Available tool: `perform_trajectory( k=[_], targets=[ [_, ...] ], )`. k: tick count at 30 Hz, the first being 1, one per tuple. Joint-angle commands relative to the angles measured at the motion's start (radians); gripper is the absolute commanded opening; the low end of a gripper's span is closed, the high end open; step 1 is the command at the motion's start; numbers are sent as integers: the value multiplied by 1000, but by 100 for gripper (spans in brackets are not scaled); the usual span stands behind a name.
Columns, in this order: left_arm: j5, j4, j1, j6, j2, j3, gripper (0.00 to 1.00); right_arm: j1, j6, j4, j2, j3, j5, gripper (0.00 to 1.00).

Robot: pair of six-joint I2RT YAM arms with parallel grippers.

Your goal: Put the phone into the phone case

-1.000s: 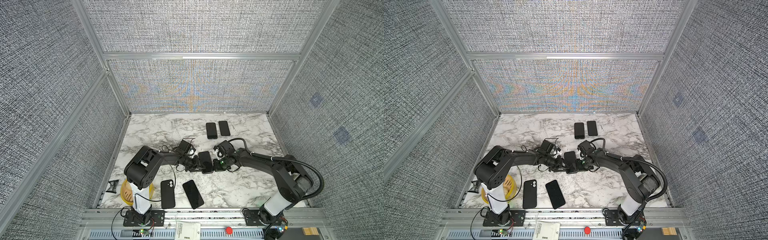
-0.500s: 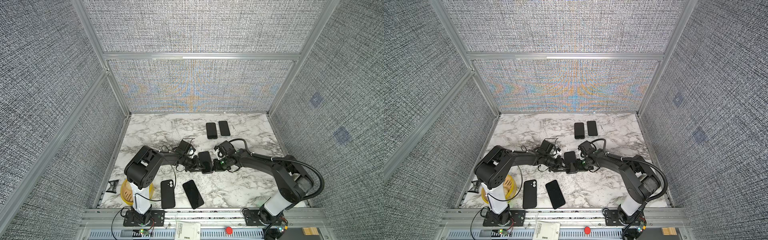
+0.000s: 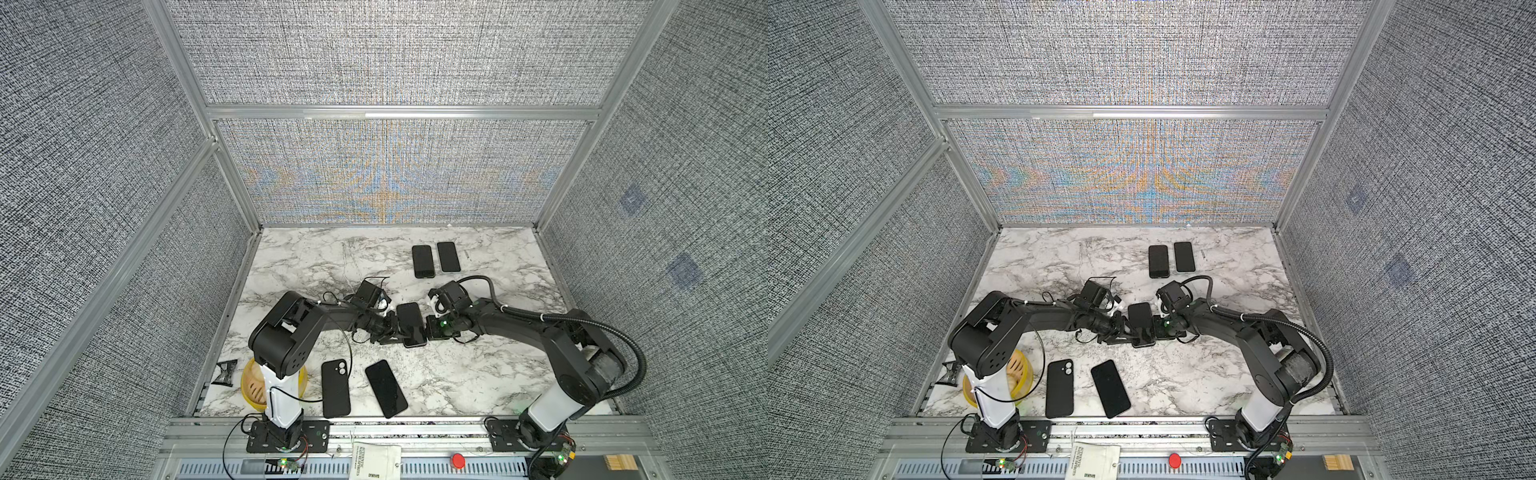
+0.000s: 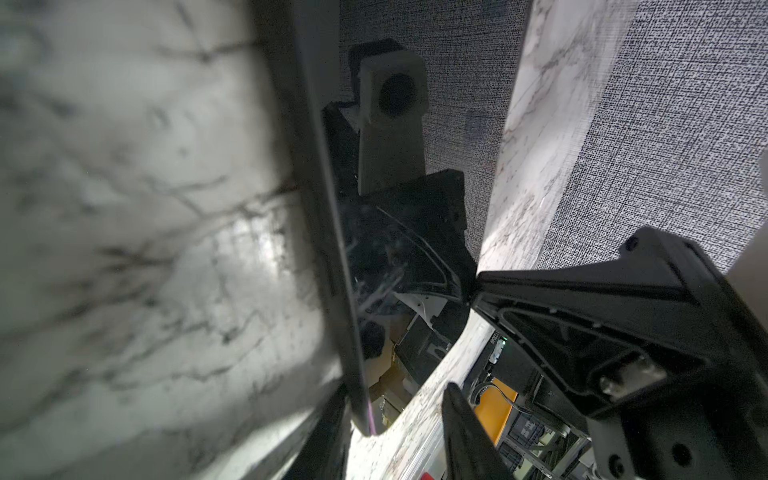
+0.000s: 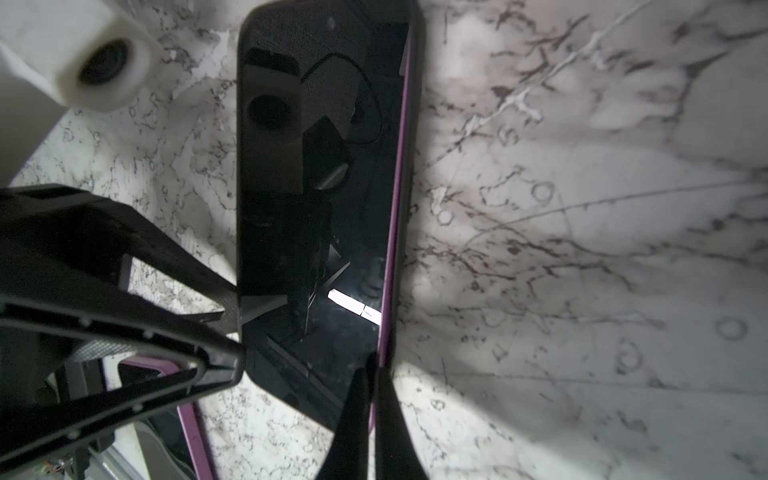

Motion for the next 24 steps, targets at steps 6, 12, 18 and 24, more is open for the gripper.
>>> perform_trajectory(
  k=[6,12,18,24],
  targets=[
    [-62,-108,-6,29,-45,-5,42,14,-18,-202,-115,60,77,13],
    [-55,-168,-13,34,-93,-30,51,21,68,-148,-198,-1,91,18],
    [-38,-155,-27,37,-50,-2,51,38,156,-71,-192,-50,89,19],
    [-54,-143,-28,32,-35,6,44,44,203,-10,-146,-66,55,20]
  ],
)
